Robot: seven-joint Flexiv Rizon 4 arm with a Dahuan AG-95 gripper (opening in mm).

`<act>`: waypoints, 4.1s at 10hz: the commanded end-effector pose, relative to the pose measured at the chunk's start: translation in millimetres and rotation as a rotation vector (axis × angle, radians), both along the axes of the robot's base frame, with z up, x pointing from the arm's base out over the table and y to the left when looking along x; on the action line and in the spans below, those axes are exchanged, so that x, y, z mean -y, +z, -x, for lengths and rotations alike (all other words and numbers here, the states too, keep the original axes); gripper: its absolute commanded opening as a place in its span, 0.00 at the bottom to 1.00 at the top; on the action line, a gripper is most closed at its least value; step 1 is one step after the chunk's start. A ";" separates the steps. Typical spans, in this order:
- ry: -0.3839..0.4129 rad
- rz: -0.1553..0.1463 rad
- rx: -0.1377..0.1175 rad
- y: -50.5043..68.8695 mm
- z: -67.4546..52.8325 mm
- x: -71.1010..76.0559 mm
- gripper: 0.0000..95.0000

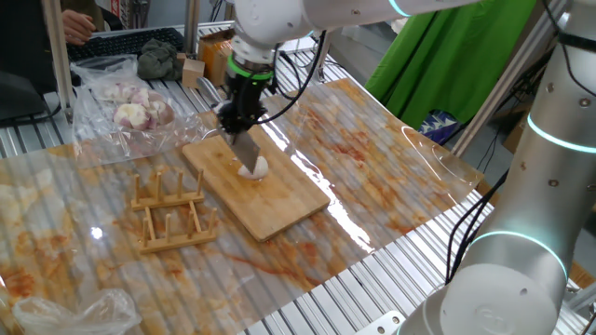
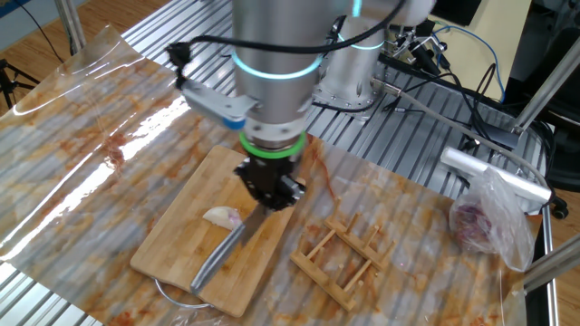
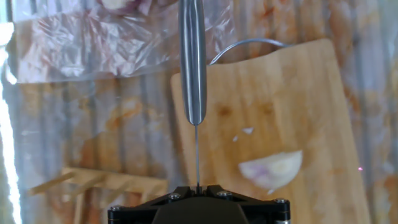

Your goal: Chop the onions

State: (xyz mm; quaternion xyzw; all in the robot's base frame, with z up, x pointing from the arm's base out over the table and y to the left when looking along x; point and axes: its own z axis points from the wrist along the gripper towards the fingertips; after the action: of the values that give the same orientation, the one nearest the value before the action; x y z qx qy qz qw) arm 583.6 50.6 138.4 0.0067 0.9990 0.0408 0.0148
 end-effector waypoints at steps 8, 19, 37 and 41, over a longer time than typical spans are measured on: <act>0.026 0.000 -0.003 -15.8 -17.9 21.6 0.00; -0.180 0.068 -0.013 -16.8 -18.2 21.6 0.00; 0.034 0.065 0.072 -61.7 0.3 43.8 0.00; 0.051 0.073 0.070 -66.4 0.9 43.8 0.00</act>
State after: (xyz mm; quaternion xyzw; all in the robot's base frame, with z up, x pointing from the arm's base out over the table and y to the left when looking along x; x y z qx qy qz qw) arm 583.1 7.3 71.2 -0.0202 0.9986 0.0058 0.0487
